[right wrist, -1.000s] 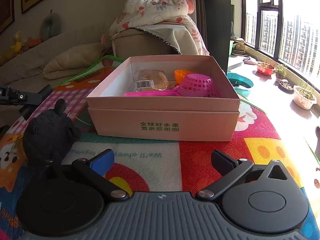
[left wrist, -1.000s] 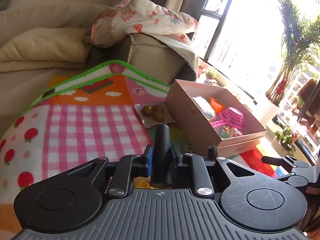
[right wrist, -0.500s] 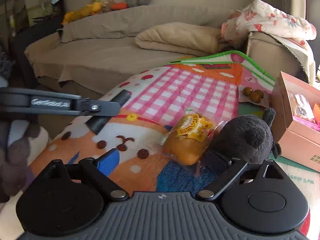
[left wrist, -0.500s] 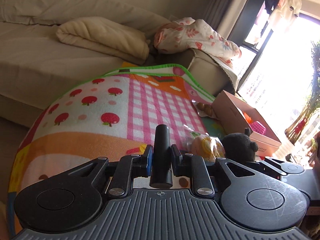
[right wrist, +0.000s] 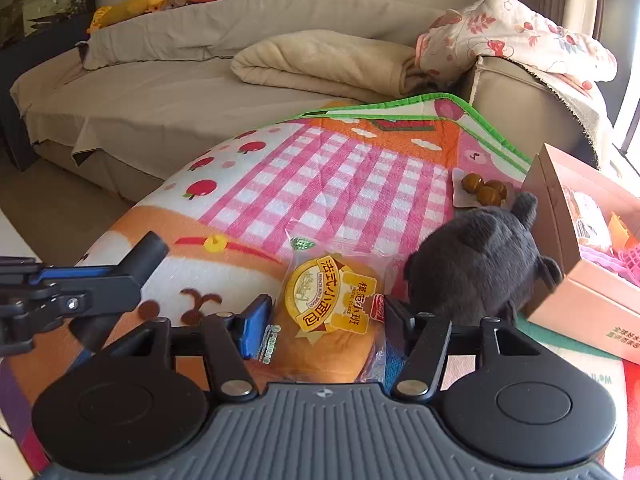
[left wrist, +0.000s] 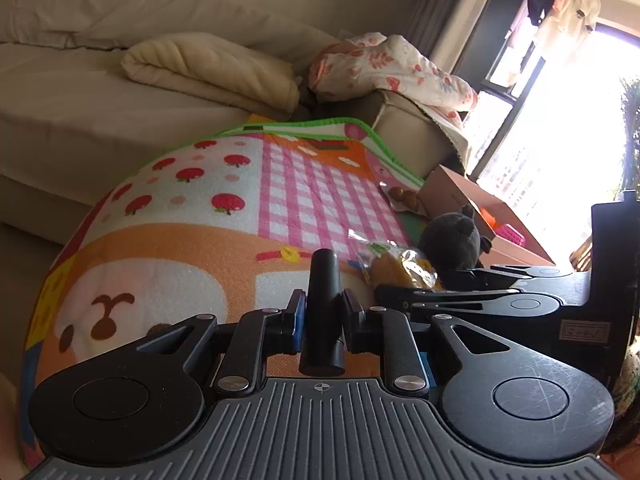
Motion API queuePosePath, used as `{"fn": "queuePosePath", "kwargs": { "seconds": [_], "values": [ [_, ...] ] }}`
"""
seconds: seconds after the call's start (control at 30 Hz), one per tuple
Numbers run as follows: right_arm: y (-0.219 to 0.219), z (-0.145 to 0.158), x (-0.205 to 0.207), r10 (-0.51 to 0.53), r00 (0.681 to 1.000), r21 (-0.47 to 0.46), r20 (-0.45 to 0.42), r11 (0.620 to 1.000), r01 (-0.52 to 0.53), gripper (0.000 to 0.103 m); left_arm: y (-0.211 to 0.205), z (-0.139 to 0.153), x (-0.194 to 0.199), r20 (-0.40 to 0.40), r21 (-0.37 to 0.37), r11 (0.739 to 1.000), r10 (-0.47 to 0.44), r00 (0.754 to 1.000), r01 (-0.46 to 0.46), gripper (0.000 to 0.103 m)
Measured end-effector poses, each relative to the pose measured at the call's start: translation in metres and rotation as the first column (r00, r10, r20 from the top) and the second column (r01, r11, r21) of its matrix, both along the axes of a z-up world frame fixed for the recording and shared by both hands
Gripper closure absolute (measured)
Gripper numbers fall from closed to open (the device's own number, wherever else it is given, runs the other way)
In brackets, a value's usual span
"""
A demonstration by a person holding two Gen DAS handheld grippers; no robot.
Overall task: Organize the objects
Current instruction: 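Grasp the wrapped bread bun with the right tool and lift it, then lower the bread bun into the pink box and open the right tool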
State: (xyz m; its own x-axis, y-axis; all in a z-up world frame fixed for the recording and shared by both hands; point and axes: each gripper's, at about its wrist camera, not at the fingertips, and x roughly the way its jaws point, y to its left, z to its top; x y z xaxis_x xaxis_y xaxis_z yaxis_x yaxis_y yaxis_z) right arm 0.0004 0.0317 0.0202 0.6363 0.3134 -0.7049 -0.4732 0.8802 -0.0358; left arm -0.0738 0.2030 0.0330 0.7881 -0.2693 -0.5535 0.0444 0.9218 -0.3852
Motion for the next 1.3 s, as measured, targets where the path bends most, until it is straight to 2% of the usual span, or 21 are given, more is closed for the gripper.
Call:
{"fn": "queuePosePath", "kwargs": {
  "seconds": [0.1, 0.2, 0.3, 0.43, 0.57, 0.7, 0.8, 0.97, 1.13, 1.23, 1.3],
  "values": [
    [-0.026, 0.012, -0.031, 0.046, 0.999, 0.028, 0.013, 0.999, -0.046, 0.045, -0.013, 0.002, -0.005, -0.003, 0.013, 0.999, -0.039, 0.999, 0.039, 0.081],
    [-0.063, 0.027, -0.062, 0.032, 0.998, 0.058, 0.062, 0.998, -0.036, 0.045, -0.032, 0.006, -0.012, -0.001, 0.021, 0.995, -0.099, 0.995, 0.099, 0.081],
    [-0.11, 0.04, -0.094, -0.031, 0.992, 0.086, 0.123, 0.996, 0.02, 0.045, -0.058, 0.013, -0.014, 0.004, 0.031, 0.984, -0.175, 0.985, 0.174, 0.081],
    [-0.162, 0.051, -0.119, -0.165, 0.967, 0.1, 0.196, 0.984, 0.148, 0.045, -0.097, 0.034, -0.006, 0.033, 0.017, 0.967, -0.256, 0.966, 0.255, 0.081],
    [-0.203, 0.058, -0.126, -0.282, 0.929, 0.151, 0.239, 0.956, 0.251, 0.045, -0.146, 0.069, 0.023, 0.114, 0.072, 0.946, -0.321, 0.94, 0.315, 0.081],
    [-0.227, 0.058, -0.126, -0.34, 0.906, 0.21, 0.251, 0.933, 0.292, 0.045, -0.191, 0.086, 0.082, 0.114, 0.044, 0.938, -0.347, 0.931, 0.344, 0.081],
    [-0.236, 0.052, -0.127, -0.355, 0.9, 0.236, 0.252, 0.925, 0.298, 0.045, -0.221, 0.084, 0.127, 0.103, 0.068, 0.944, -0.327, 0.939, 0.322, 0.081],
    [-0.249, 0.036, -0.121, -0.376, 0.896, 0.24, 0.234, 0.916, 0.322, 0.045, -0.267, 0.056, 0.194, 0.033, 0.074, 0.952, -0.299, 0.954, 0.296, 0.081],
    [-0.27, 0.02, -0.112, -0.411, 0.892, 0.264, 0.187, 0.896, 0.357, 0.045, -0.289, 0.025, 0.214, -0.028, 0.172, 0.951, -0.256, 0.966, 0.257, 0.081],
    [-0.275, 0.012, -0.11, -0.419, 0.893, 0.275, 0.163, 0.889, 0.367, 0.045, -0.29, 0.017, 0.212, -0.048, 0.241, 0.942, -0.227, 0.973, 0.232, 0.081],
    [-0.276, 0.009, -0.108, -0.426, 0.893, 0.276, 0.144, 0.884, 0.377, 0.045, -0.286, 0.016, 0.211, -0.06, 0.258, 0.939, -0.219, 0.974, 0.228, 0.081]
  ]
}}
